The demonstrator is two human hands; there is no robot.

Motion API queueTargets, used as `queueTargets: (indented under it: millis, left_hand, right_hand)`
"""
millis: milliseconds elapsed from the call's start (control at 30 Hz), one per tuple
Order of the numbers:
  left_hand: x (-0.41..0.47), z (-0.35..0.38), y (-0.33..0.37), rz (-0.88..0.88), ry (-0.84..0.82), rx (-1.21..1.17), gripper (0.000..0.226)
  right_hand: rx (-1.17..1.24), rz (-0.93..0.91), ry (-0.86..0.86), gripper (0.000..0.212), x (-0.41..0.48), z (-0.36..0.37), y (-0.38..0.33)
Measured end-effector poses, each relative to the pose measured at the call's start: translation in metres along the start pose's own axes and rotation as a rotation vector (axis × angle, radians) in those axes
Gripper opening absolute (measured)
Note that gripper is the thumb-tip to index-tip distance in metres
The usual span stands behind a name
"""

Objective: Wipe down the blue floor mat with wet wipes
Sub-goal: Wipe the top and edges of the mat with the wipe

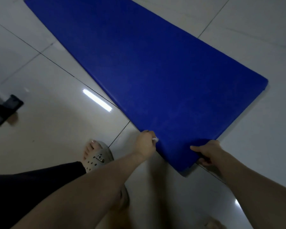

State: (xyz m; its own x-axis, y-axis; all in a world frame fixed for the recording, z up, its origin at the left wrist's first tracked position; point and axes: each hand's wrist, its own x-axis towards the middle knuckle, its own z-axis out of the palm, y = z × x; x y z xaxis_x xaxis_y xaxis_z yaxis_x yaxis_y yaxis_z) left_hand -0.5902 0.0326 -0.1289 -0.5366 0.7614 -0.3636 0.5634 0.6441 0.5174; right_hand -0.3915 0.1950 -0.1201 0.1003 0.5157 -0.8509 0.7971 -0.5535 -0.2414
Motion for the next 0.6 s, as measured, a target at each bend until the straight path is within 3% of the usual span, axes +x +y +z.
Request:
queueTargets:
  millis: [200,433,600]
  left_hand:
    - [0.061,-0.068,-0.052,-0.264,0.264,0.056,0.011]
    - [0.016,-0.015,-0.004,-0.073,0.117,-0.036,0.006]
    - [-0.046,0.044,0.061,0.216,-0.253,0.068,0.015]
  right_hand:
    - [-0.139,-0.03,0.009,0.065,0.014,-0.001,-0.003]
    - [-0.078,-0.031,-0.108,0.065,0.022,-0.01,-0.001]
    - [-0.112,-0.011,-0.095,0.061,0.021,-0.005,-0.004]
